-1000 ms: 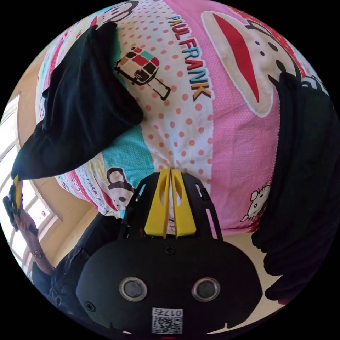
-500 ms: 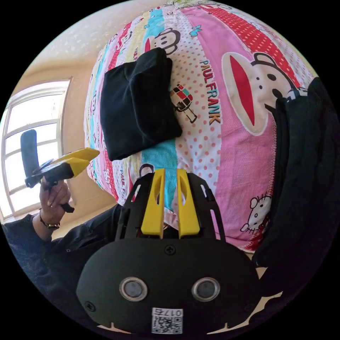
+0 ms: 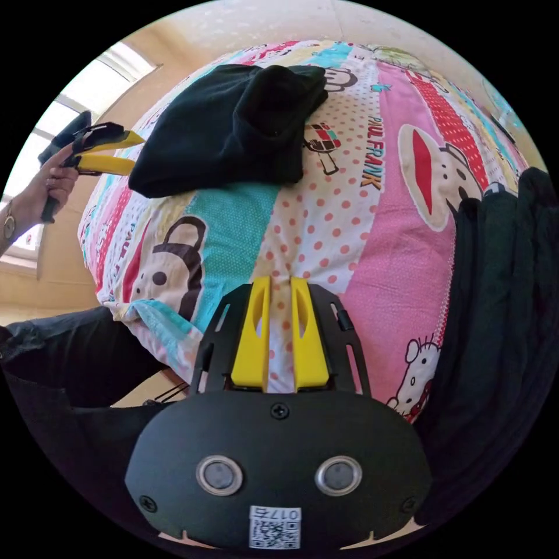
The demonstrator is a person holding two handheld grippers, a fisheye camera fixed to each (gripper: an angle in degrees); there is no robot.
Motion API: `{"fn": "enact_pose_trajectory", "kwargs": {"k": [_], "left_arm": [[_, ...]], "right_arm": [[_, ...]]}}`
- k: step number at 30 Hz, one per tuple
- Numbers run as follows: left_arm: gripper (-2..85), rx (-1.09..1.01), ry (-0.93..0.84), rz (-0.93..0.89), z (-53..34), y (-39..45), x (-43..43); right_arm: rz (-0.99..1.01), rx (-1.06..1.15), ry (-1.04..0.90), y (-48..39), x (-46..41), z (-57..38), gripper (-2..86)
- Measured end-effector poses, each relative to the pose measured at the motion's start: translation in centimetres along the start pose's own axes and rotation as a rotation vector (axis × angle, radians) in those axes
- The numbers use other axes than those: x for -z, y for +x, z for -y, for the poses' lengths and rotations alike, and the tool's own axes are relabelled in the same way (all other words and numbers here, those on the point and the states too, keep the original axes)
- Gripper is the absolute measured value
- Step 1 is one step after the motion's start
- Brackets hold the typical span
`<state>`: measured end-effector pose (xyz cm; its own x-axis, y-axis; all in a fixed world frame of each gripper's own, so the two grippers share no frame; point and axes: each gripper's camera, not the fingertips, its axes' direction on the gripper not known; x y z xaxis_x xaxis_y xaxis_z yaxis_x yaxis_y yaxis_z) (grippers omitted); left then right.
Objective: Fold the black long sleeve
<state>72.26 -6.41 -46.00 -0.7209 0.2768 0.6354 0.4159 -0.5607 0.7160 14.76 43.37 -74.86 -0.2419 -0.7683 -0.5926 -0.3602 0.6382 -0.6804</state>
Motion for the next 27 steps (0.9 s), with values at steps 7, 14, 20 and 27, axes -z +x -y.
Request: {"fn": "enact_pose_trajectory", "kwargs": {"k": [7,14,20,27], "left_arm": [[16.1,0.028,-0.07,-0.139,2.0,1.4,-1.2],[11.3,0.159,-0.162,-0.424,3.0,3.0,-1.0],[8.0,0.093,-0.12,-0.514,2.5,8.1,5.1],[7.7,0.057,-0.085,-0.525,3.3,13.8,9.7]], "right_arm": [[0.165,-0.12,-0.171,3.5,-1.2,3.3,5.8],[0.482,-0.272,-0.154,6.9,0.2,5.0,13.6],[0.867,-0.531,0.046,4.6,0.1,5.5,20.1],[1.223,-0.996,0.283,5.9,-6.7,6.3,17.5]]}}
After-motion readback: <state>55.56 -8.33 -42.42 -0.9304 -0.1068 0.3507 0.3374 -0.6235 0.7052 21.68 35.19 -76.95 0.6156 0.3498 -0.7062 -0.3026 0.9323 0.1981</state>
